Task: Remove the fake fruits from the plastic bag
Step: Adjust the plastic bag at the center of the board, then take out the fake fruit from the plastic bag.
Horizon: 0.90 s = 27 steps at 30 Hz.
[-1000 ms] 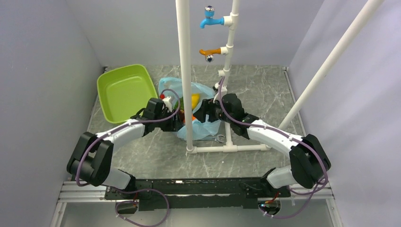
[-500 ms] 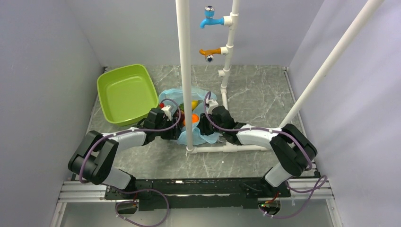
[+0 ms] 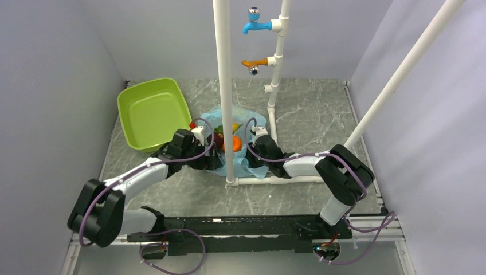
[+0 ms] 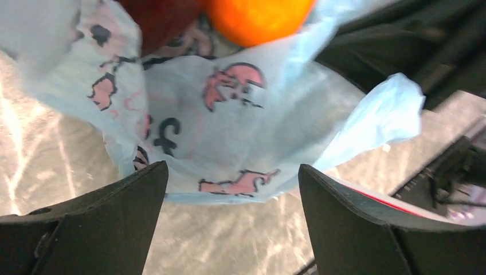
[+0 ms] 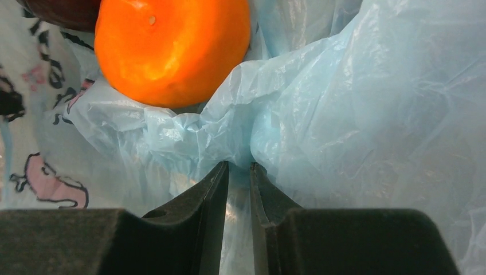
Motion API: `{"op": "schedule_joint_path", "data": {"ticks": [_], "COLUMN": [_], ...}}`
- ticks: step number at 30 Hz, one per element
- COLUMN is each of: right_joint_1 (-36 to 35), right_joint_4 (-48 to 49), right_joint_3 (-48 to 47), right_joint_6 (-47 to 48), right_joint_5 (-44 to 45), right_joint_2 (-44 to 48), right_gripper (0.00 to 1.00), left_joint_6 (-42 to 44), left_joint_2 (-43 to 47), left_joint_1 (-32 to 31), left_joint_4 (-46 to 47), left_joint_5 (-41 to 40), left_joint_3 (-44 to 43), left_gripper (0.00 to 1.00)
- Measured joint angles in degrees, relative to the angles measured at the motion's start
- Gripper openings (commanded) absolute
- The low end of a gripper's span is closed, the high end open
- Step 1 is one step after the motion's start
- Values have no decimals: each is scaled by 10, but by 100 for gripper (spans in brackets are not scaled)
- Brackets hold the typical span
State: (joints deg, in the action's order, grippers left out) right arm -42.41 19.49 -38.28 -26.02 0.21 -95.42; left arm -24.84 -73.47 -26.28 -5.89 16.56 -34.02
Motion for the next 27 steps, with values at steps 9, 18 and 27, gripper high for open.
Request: {"op": "schedule_joint_path", "data": {"ticks": [9,18,27], "right_joint_1": [0,0,0], "right_joint_4": [33,59,65], "right_joint_3": [26,53,67], "right_joint_6": [1,7,16], "right_joint_5": [6,5,10], "right_joint_2": [10,44,92], "right_gripper": [23,38,70], "left_joint_6": [-9,-46,-30], "left_joint_2": [79,-32,-127], "left_joint_1": [0,-14,-49], "left_joint_4": [-46,17,21], "left_joint_5": [109,129,8], "left_joint_3": [-86,-135,-193], "left_gripper": [79,78,89]}}
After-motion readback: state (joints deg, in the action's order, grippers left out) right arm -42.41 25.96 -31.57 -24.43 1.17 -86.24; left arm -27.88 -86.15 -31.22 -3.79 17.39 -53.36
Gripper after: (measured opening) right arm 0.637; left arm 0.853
